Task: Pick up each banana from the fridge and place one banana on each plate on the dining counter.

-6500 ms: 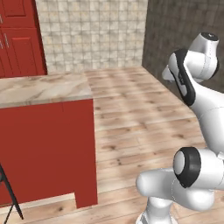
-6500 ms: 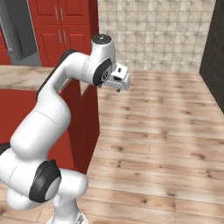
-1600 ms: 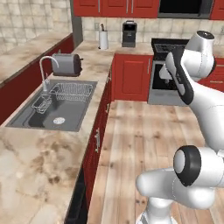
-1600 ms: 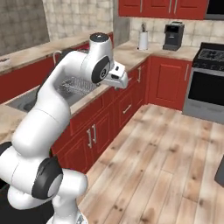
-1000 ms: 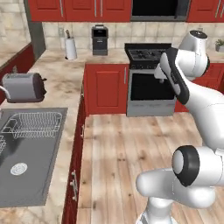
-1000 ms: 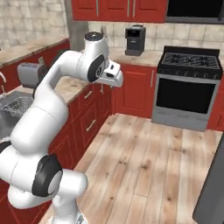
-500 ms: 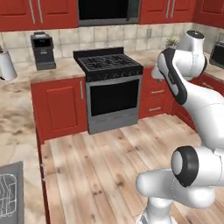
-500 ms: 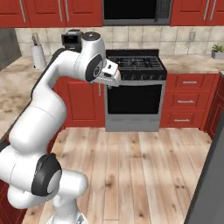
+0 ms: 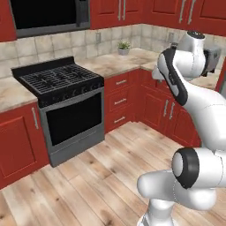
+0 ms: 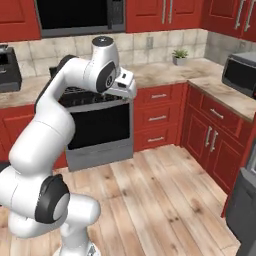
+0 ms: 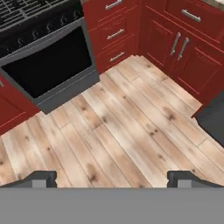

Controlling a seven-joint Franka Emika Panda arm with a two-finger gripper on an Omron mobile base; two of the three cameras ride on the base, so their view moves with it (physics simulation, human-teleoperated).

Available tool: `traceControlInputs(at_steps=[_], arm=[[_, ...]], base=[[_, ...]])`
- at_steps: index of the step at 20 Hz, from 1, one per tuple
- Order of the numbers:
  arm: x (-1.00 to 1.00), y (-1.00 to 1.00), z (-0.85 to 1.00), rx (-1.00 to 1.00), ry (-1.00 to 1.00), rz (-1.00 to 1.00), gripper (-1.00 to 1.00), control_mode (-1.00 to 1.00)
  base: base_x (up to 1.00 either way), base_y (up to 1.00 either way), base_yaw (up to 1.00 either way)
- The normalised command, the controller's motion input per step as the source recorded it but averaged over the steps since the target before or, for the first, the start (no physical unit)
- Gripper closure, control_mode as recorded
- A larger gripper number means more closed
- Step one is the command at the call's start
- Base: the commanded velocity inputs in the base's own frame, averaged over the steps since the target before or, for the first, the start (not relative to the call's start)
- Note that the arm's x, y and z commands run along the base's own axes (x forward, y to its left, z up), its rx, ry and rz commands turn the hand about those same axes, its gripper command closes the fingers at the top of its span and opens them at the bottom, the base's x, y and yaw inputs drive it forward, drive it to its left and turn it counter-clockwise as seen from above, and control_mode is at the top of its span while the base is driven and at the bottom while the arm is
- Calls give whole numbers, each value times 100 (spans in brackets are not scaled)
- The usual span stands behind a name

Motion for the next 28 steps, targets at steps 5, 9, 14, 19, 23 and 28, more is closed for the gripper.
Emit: traceControlInputs(at_steps=[5, 9, 14, 19, 23, 28], arm=[[0, 0, 0, 0, 0, 0, -100, 100], [0, 0, 0, 0, 0, 0, -100, 100], [0, 0, 0, 0, 0, 0, -100, 100], [0, 0, 0, 0, 0, 0, -100, 100], [0, 0, 0, 0, 0, 0, -100, 100], [0, 0, 0, 0, 0, 0, -100, 100]], base=[[82, -22, -60], [72, -25, -63], [67, -22, -62], [78, -13, -56], [58, 0, -48], [38, 9, -36]])
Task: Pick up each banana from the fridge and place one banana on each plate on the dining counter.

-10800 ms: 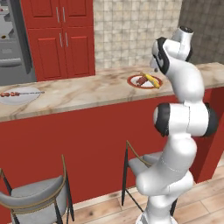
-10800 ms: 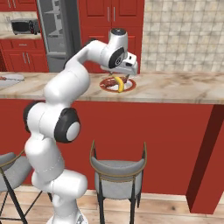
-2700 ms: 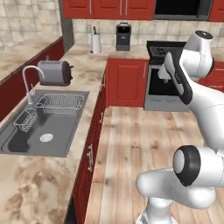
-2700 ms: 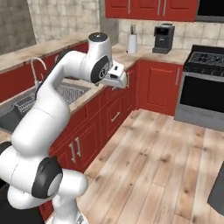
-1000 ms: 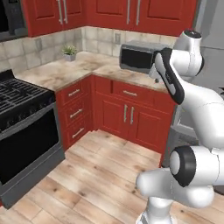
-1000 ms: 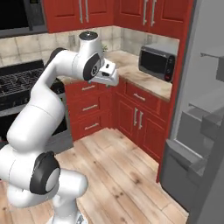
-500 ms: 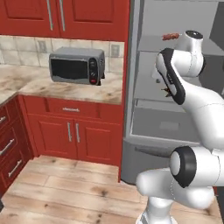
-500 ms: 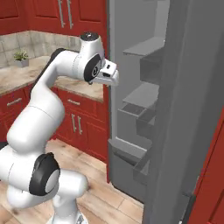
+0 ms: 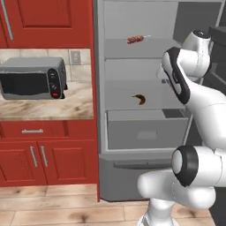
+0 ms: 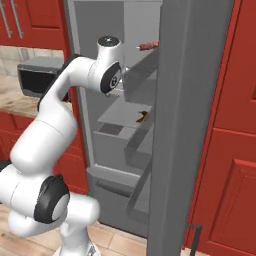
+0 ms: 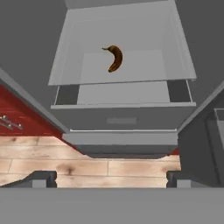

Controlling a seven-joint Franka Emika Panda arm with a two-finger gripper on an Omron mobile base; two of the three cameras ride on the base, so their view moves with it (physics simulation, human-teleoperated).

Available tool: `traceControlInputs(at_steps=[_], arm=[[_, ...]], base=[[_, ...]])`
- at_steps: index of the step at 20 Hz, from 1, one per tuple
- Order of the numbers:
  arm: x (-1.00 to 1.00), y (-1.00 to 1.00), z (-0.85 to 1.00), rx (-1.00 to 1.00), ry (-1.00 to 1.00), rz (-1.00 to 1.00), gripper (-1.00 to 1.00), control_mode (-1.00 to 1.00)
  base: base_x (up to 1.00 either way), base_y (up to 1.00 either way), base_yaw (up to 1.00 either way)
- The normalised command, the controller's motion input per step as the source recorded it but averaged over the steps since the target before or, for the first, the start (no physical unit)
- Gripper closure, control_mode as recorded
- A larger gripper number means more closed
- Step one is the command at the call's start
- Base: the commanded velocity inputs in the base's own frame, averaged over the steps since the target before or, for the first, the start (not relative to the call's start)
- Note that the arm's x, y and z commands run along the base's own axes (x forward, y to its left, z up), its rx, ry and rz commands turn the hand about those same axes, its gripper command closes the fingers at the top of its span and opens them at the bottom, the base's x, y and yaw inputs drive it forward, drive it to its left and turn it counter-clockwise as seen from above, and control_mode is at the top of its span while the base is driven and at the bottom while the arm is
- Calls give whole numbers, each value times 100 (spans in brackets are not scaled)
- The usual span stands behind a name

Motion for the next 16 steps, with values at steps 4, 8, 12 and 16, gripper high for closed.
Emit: traceControlInputs(at_steps=[4, 8, 12, 16], arm=[[0, 0, 0, 0, 0, 0, -100, 100], [0, 0, 0, 0, 0, 0, -100, 100], [0, 0, 0, 0, 0, 0, -100, 100], [0, 0, 0, 0, 0, 0, -100, 100]], base=[[65, 21, -10], [83, 34, 0], [54, 3, -4], [12, 2, -18]])
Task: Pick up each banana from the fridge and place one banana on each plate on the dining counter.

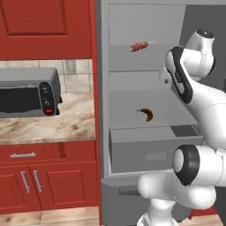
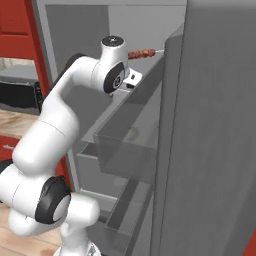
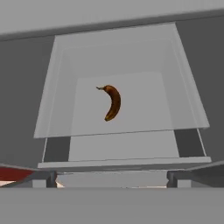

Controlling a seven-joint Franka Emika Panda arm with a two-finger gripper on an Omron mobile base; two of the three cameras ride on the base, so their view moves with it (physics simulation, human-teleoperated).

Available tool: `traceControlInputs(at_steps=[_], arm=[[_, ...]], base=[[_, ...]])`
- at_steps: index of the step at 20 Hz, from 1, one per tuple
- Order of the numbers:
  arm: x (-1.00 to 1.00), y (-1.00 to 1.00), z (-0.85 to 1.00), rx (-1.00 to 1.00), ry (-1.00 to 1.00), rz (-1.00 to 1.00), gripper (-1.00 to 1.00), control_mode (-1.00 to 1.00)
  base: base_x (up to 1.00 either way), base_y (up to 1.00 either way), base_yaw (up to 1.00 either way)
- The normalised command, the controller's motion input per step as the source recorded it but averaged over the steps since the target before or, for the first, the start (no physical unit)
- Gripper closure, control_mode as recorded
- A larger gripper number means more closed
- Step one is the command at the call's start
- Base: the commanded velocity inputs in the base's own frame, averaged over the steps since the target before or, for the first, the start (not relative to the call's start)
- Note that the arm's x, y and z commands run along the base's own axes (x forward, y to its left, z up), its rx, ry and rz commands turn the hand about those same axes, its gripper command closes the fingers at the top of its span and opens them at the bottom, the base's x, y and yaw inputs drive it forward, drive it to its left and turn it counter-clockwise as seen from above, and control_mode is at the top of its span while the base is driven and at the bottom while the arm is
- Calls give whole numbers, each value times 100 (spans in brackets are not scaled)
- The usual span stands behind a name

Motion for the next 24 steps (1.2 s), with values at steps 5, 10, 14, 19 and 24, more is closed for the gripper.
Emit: traceControlInputs(at_steps=[5, 10, 14, 19, 24], arm=[[0, 0, 0, 0, 0, 0, -100, 100], [3, 17, -54, 0, 0, -5, -100, -100], [16, 44, -100, -3, -2, -4, -100, -100], [57, 32, -100, 0, 0, -4, -100, -100], [99, 11, -72, 0, 0, -6, -100, -100]], base=[[23, 9, -19], [9, 11, -5], [0, 0, 0], [0, 0, 0], [0, 0, 0]])
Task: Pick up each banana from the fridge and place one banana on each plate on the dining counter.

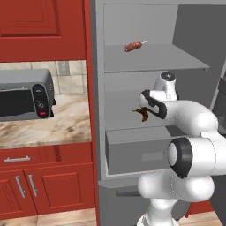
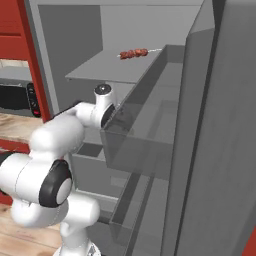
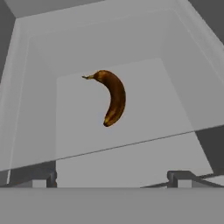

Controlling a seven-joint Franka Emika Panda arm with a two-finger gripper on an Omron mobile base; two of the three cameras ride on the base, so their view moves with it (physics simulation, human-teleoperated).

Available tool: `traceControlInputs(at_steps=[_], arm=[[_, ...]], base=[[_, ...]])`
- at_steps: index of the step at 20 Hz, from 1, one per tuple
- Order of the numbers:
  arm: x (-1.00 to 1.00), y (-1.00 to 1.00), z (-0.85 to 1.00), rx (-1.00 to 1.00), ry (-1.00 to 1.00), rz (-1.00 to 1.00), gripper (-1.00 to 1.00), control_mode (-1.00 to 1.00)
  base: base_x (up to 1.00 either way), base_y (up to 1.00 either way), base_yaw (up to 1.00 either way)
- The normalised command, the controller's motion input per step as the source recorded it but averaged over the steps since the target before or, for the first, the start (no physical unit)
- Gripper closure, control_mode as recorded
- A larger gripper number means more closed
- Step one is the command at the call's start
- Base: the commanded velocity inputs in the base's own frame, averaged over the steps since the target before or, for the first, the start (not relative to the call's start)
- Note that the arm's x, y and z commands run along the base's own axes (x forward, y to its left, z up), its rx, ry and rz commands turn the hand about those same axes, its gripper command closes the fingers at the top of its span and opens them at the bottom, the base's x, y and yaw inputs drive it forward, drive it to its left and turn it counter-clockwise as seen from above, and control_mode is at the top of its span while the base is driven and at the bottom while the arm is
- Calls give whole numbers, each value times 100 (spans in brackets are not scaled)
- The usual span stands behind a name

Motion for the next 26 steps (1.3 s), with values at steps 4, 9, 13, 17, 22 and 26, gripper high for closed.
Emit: traceControlInputs(at_steps=[4, 9, 13, 17, 22, 26], arm=[[77, -17, -53, 2, 1, 0, -100, -100], [60, -20, -57, 0, 3, 0, -100, -100], [69, -4, -41, 1, 10, 0, -100, -100], [42, -3, -23, 3, 10, 0, -100, -100], [19, -6, -30, 2, 10, 0, -100, -100], [24, 0, -46, 0, 7, 0, -100, -100]], base=[[0, 0, 0], [0, 0, 0], [0, 0, 0], [0, 0, 0], [0, 0, 0], [0, 0, 0]])
